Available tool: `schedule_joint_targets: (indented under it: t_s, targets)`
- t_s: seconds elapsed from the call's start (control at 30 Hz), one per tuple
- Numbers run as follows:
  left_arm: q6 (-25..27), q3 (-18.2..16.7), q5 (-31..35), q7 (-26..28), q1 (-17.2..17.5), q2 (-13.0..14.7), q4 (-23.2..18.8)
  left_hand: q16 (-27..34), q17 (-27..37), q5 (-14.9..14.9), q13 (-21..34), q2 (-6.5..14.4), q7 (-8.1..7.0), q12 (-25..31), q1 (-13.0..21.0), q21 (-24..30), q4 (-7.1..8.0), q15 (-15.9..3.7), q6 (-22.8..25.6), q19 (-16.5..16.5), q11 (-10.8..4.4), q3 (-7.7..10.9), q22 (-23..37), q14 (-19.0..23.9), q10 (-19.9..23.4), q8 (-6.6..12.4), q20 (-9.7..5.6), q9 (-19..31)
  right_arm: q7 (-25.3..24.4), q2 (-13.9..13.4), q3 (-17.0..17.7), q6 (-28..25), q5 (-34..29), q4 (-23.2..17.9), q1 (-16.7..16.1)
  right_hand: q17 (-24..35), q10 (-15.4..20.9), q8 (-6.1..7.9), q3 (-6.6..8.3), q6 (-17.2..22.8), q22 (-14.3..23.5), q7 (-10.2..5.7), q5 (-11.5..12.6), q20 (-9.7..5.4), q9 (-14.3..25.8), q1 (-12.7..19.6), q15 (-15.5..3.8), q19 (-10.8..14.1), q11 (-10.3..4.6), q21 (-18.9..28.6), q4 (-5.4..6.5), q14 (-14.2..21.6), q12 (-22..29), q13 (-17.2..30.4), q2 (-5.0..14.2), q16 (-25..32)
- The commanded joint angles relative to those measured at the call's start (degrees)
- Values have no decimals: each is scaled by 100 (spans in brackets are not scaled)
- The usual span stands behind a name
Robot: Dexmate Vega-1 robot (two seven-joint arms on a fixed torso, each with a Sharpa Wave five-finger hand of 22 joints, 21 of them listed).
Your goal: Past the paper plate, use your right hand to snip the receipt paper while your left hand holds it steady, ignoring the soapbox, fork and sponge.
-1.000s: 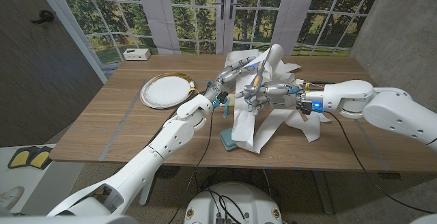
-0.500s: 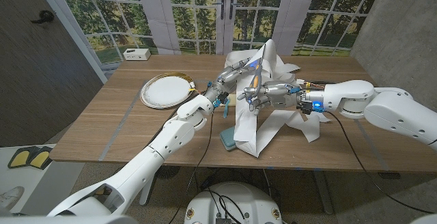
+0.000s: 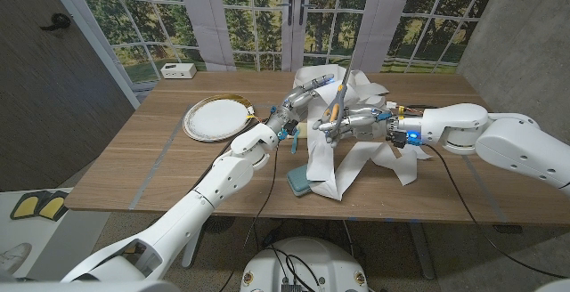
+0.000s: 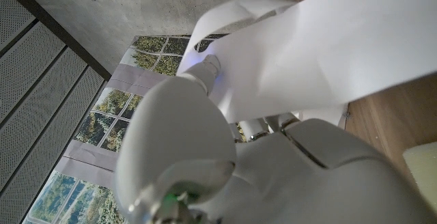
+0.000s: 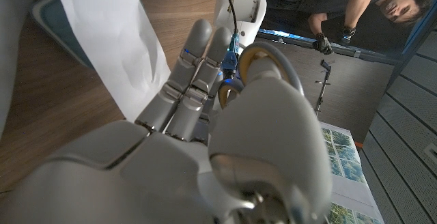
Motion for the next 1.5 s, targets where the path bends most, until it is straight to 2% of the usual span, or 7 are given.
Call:
schedule_joint_targets:
  t_s: [0.03, 0.07, 0.27, 0.97, 1.2, 1.33, 1.5]
  targets:
    - [-13, -27, -17, 5, 23, 20, -26, -37, 25, 25, 27, -11, -2, 2, -45, 51, 3, -596, 43, -45, -14, 44, 15, 58, 38, 0, -212, 25, -181, -60, 186, 82, 89, -95, -165, 65, 1485, 119, 222, 40, -16, 20, -71, -566, 351, 108, -286, -75, -1216, 183, 18, 74, 794, 723, -6, -24]
    - [-10, -29, -23, 3, 26, 22, -28, -33, 31, 25, 22, -11, -5, 1, -46, 55, 3, -594, 41, -47, 5, 44, 15, 63, 49, -2, -209, 26, -174, -57, 184, 60, 119, -89, -160, 83, 1427, 142, 276, 26, -29, 9, -82, -564, 450, 100, -289, -93, -1232, 239, 16, 82, 881, 904, -17, -32]
    - [-20, -41, -23, 25, 47, 32, -47, -41, 32, 26, 25, -12, -7, -5, -45, 64, 2, -593, 28, -56, -8, 48, 14, 62, 46, -10, -211, 27, -151, -42, 153, 26, 123, -77, -139, 132, 1456, 182, 405, 5, -75, 10, -101, -564, 697, 41, -289, -153, -1227, 405, 10, 107, 798, 805, -58, -51]
    - [-330, -119, 42, 214, 206, -66, -77, -51, 38, 27, 42, -12, 1, -13, -50, 87, 3, -595, 39, -77, -7, 54, 13, 67, 43, -11, -207, 30, 127, -102, 151, 28, 169, 30, -115, 224, 1501, -26, 692, 99, -214, 7, -120, -562, 829, -129, -285, -338, -1243, 899, -84, 120, 707, 765, -134, -118]
    - [-286, -256, -156, 344, 314, -54, -174, -57, 43, 28, 36, -14, -12, -23, -50, 97, 1, -593, 29, -87, -6, 57, 13, 64, 43, -17, -206, 31, 231, 10, -87, -189, 100, 96, 155, 238, 1476, -70, 751, 93, -241, -4, -122, -562, 893, -180, -283, -379, -1255, 1008, -100, 127, 755, 885, -143, -125]
    - [-355, -309, -132, 387, 332, -29, -214, -59, 45, 28, 38, -15, -9, -25, -50, 100, 1, -593, 38, -92, -3, 58, 13, 64, 43, -15, -207, 31, 218, 44, -102, -189, 66, 64, 229, 254, 1518, -130, 811, 124, -265, -1, -123, -560, 917, -224, -282, -424, -1257, 1116, -125, 121, 615, 675, -160, -132]
    - [-392, -331, -132, 363, 335, 0, -212, -64, 41, 28, 40, -10, -13, -26, -54, 106, 5, -594, 23, -98, -9, 60, 12, 67, 48, -22, -206, 32, 167, 71, -135, -196, 31, 25, 244, 258, 1515, -173, 860, 129, -283, -5, -124, -560, 954, -267, -277, -459, -1253, 1192, -133, 112, 672, 788, -160, -143]
